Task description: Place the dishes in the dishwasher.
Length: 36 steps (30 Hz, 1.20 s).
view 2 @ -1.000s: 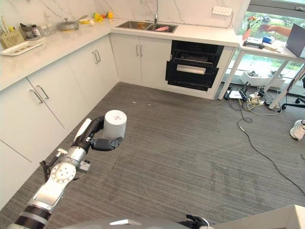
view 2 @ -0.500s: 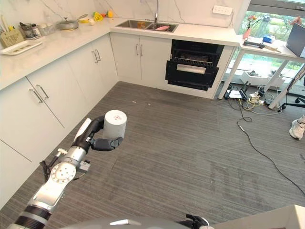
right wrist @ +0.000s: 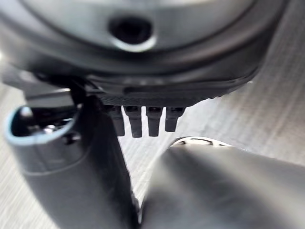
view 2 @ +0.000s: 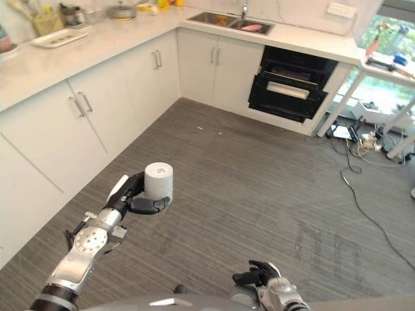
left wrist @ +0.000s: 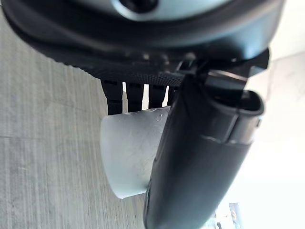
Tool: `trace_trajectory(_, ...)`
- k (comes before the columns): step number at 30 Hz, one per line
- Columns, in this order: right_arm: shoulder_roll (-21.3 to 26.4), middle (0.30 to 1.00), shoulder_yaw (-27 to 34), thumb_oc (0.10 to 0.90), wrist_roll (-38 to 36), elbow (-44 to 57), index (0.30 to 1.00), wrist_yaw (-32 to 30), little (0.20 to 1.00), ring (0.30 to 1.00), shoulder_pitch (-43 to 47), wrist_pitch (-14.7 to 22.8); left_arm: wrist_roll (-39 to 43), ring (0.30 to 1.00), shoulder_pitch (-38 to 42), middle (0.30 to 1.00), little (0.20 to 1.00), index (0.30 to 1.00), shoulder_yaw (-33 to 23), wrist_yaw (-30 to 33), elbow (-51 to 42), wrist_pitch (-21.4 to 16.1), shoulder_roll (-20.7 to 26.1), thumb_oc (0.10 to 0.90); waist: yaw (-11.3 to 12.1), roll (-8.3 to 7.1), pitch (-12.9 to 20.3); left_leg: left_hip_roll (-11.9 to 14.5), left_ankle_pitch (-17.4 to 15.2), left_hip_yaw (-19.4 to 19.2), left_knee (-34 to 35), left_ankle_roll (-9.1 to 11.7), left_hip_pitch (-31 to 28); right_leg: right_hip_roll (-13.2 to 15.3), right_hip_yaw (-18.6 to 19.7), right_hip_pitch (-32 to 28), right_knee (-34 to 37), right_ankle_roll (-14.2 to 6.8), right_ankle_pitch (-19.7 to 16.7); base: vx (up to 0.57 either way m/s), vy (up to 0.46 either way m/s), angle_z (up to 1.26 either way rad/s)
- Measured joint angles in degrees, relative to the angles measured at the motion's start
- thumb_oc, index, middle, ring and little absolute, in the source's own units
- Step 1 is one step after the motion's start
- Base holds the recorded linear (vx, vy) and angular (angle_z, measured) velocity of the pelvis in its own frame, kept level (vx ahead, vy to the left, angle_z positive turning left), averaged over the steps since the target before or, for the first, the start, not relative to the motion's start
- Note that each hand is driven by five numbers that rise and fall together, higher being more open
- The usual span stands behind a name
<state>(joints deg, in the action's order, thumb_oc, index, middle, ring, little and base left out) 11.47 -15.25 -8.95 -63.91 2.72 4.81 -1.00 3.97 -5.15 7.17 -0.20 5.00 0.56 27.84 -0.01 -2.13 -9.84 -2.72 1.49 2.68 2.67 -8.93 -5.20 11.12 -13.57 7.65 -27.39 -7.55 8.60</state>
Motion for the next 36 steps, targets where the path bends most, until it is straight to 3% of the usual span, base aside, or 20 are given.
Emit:
trace_trajectory(3, -0.2, 0.9, 0.6, 0.8, -0.3, 2.0, 0.9, 0.0, 0.9, 0.9, 0.6, 0.3, 0.0, 0.3, 2.7, 0.3, 0.3, 0.3, -0.6, 0.8, 2.8, 0.1, -0.5, 0.4, -1.8, 1.49, -2.6, -1.5, -0.1, 4.5, -1.7, -0.3, 1.7, -5.4, -0.2, 4.2, 18.0, -4.2, -4.5, 0.32, -0.009, 0.79)
trace_trajectory(6, -1.1, 0.9, 3.1, 0.8, -2.5, -0.2, 0.9, -0.1, 0.9, 0.9, 1.1, 0.0, 0.0, 0.3, 3.4, 0.3, 0.3, 0.3, -0.7, 1.1, 3.1, -0.1, -0.8, 0.4, -2.0, -0.23, -2.6, -4.3, -0.1, 5.4, -0.4, -0.7, 0.3, -4.4, -4.7, 5.2, 24.2, -3.8, -7.0, 0.52, -0.064, 0.93)
trace_trajectory(8, -1.5, 0.9, 4.9, 0.8, -2.5, -3.6, 0.9, -0.2, 0.9, 0.9, 0.8, 0.3, 0.0, 0.3, 1.1, 0.3, 0.3, 0.3, -0.8, 1.6, 3.1, 0.0, -2.4, 0.4, -1.2, -0.29, -1.1, -5.4, -1.7, 6.8, 0.3, -0.4, -2.0, -4.1, -6.0, 4.4, 18.1, 1.6, -7.0, 0.6, -0.044, 0.58)
trace_trajectory(10, -1.0, 0.9, 7.5, 0.8, -2.6, -5.4, 0.9, -0.3, 0.9, 0.9, 0.1, 0.0, 0.1, 0.3, -2.1, 0.3, 0.3, 0.3, -0.4, 1.5, 2.8, 0.0, -4.3, 0.4, -1.8, 1.84, 1.2, -4.7, -5.5, 9.9, -2.5, -0.1, -2.8, -5.1, -6.2, 3.2, 15.7, 3.2, -6.6, 0.54, -0.041, 0.75)
trace_trajectory(13, -0.3, 0.9, 8.8, 0.8, -2.6, -7.8, 0.9, -1.1, 0.9, 0.9, -1.0, -0.3, 0.5, 0.3, -5.7, 0.3, 0.3, 0.3, -0.4, 1.5, 2.9, 0.1, -3.4, 0.4, -2.6, 4.31, 4.2, -1.8, -11.3, 9.8, -9.6, 8.6, -4.3, -9.0, -7.0, -4.6, 21.7, 6.0, -8.7, 0.46, -0.065, 0.52)
trace_trajectory(14, 0.4, 0.9, 9.0, 0.8, -2.6, -8.0, 0.9, -1.5, 0.9, 0.9, -1.8, -0.2, 0.6, 0.3, -5.7, 0.3, 0.3, 0.3, -0.7, 1.6, 3.0, 0.1, -3.3, 0.4, -2.8, 4.41, 4.6, -1.7, -13.5, 9.0, -17.3, 13.5, -2.6, -10.0, -7.5, -7.3, 22.7, 10.6, -9.4, 0.5, -0.131, 0.14)
trace_trajectory(16, 2.2, 0.9, 9.0, 0.8, -2.7, -7.5, 0.9, -1.8, 0.9, 0.9, -2.3, -0.4, 0.8, 0.3, -5.6, 0.3, 0.3, 0.3, -0.8, 1.5, 2.9, 0.0, -2.7, 0.4, -3.1, 4.72, 5.2, -2.1, -14.4, 5.5, -31.8, 18.7, 2.7, -10.5, -7.0, -9.4, 21.7, 11.6, -6.7, 0.35, -0.172, 0.0)
trace_trajectory(17, 3.5, 0.9, 9.1, 0.8, -3.1, -7.0, 0.9, -1.7, 0.9, 0.9, -2.4, -0.9, 1.7, 0.3, -4.3, 0.3, 0.3, 0.3, -0.8, 1.5, 2.9, -0.1, -2.5, 0.4, -3.5, 4.52, 4.9, -1.6, -10.6, 3.1, -47.3, 23.8, 10.8, -10.4, -6.8, -9.6, 20.0, 11.5, -3.8, 0.47, -0.262, -0.34)
trace_trajectory(18, 4.0, 0.9, 9.6, 0.8, -4.7, -6.5, 0.9, -2.3, 0.9, 0.9, -3.2, -1.2, 2.7, 0.3, -4.0, 0.3, 0.3, 0.3, -0.8, 2.0, 3.1, -0.2, -2.5, 0.4, -2.7, 3.72, 5.2, -0.5, -4.2, -0.6, -60.1, 23.6, 17.7, -10.6, -5.0, -11.1, 20.2, 13.8, -2.3, 0.48, -0.261, -0.4)
trace_trajectory(19, 4.1, 0.9, 9.6, 0.8, -5.0, -6.5, 0.9, -2.8, 0.9, 0.9, -3.3, -1.2, 2.8, 0.3, -3.9, 0.3, 0.3, 0.3, -0.8, 2.3, 3.0, -0.2, -2.4, 0.4, -2.4, 2.9, 5.3, 0.5, -3.7, -3.1, -64.9, 22.7, 21.5, -10.7, -4.3, -12.2, 21.1, 13.9, -1.9, 0.58, -0.011, -0.77)
trace_trajectory(20, 3.9, 0.9, 9.4, 0.8, -5.8, -6.6, 0.9, -3.6, 0.9, 0.9, -2.8, -1.4, 3.0, 0.3, -3.7, 0.3, 0.3, 0.3, -0.9, 2.7, 3.1, -0.4, -2.4, 0.4, -1.7, 1.07, 5.1, 1.1, -5.6, -7.4, -62.3, 17.7, 25.9, -9.9, -1.5, -13.5, 22.7, 13.2, -2.4, 0.33, 0.082, -0.85)
trace_trajectory(22, 3.6, 0.9, 8.9, 0.8, -7.1, -5.0, 0.9, -4.1, 0.9, 0.9, -1.5, -1.4, 3.5, 0.3, -4.3, 0.3, 0.3, 0.3, -1.1, 2.7, 3.2, -0.4, -1.7, 0.4, 1.2, -1.56, 3.5, 2.3, -7.3, -8.0, -37.9, 12.3, 25.6, -9.1, 4.9, -16.8, 25.6, 12.1, -2.8, 0.49, 0.14, -1.57)
trace_trajectory(23, 3.4, 0.9, 8.3, 0.8, -7.1, -3.8, 0.9, -4.3, 0.9, 0.9, -1.4, -1.1, 3.7, 0.3, -4.6, 0.3, 0.3, 0.3, -1.0, 2.6, 3.2, -0.4, -1.1, 0.4, 1.2, -1.72, 3.1, 3.5, -6.1, -6.5, -29.2, 12.1, 25.0, -9.5, 7.1, -18.5, 26.6, 11.8, -2.7, 0.77, 0.244, -1.48)
trace_trajectory(26, 3.8, 0.9, 5.4, 0.8, -7.1, -1.7, 0.9, -4.3, 0.9, 0.9, -0.2, -0.3, 4.4, 0.3, -5.7, 0.3, 0.3, 0.3, -1.5, 3.0, 3.7, -0.6, -0.9, 0.4, 1.2, 0.1, 2.7, 9.6, 0.5, 1.6, 3.4, 15.2, 20.8, -11.0, 14.6, -24.5, 30.8, 8.0, -0.4, 0.44, 0.166, -1.26)
trace_trajectory(27, 3.9, 0.9, 5.0, 0.8, -7.1, -1.4, 0.9, -4.5, 0.9, 0.9, 0.9, 0.1, 4.4, 0.3, -5.2, 0.3, 0.3, 0.3, -1.3, 3.1, 3.7, -0.4, -1.1, 0.4, 0.9, 1.7, 0.6, 11.5, 1.0, 1.7, 2.0, 15.5, 21.5, -10.3, 15.6, -27.9, 32.3, 9.1, -0.7, 0.46, 0.311, -1.25)
trace_trajectory(29, 4.7, 0.9, 5.8, 0.8, -8.5, -1.8, 0.9, -4.3, 0.9, 0.9, -0.4, 0.0, 4.3, 0.3, -6.4, 0.3, 0.3, 0.3, -1.0, 2.6, 3.3, -0.1, -1.8, 0.4, 1.3, 4.04, 2.1, 11.8, -1.1, -0.2, -3.8, 14.4, 19.9, -8.3, 15.9, -31.4, 32.7, 6.5, 1.3, 0.52, 0.411, -1.16)
trace_trajectory(30, 4.0, 0.9, 8.0, 0.8, -9.5, -2.2, 0.9, -4.2, 0.9, 0.9, -0.9, 0.1, 4.3, 0.3, -6.3, 0.3, 0.3, 0.3, -1.1, 2.3, 3.3, 0.0, -1.7, 0.4, 1.4, 4.17, 2.4, 11.0, 4.3, -0.6, -4.1, 14.8, 19.1, -7.0, 15.6, -32.1, 31.8, 5.1, 2.5, 0.5, 0.409, -1.0)
trace_trajectory(32, 2.0, 0.9, 9.4, 0.8, -11.1, -1.8, 0.9, -3.8, 0.9, 0.9, -2.3, -0.2, 4.2, 0.3, -5.5, 0.3, 0.3, 0.3, -1.9, 2.7, 2.7, 0.0, -0.1, 0.4, 1.2, 3.82, 2.9, 7.8, 10.6, -2.7, -3.3, 11.2, 14.1, -2.2, 12.4, -28.2, 20.0, 2.3, 1.7, 0.49, 0.473, -0.86)
trace_trajectory(34, 1.8, 0.9, 7.5, 0.8, -10.9, -1.3, 0.9, -3.0, 0.9, 0.9, -2.6, -0.6, 3.0, 0.3, -4.6, 0.3, 0.3, 0.3, -1.8, 2.6, 2.4, 0.0, 1.0, 0.4, 1.4, 3.76, 2.6, 5.7, 10.6, -5.3, -1.6, 9.0, 10.1, 1.9, 9.5, -21.9, 3.6, -1.2, -0.2, 0.2, 0.262, -0.54)
trace_trajectory(36, 1.4, 0.9, 7.3, 0.8, -10.7, 3.2, 0.9, -2.7, 0.9, 0.9, -4.7, -0.7, 1.7, 0.3, -1.3, 0.3, 0.3, 0.3, -2.1, 2.7, 1.7, -1.1, 1.0, 0.4, -0.3, 3.02, 2.0, 1.9, 9.9, -4.6, 0.6, 6.8, 6.0, 4.8, 10.9, -9.9, -18.3, -0.5, -2.7, 0.3, 0.379, 0.23)
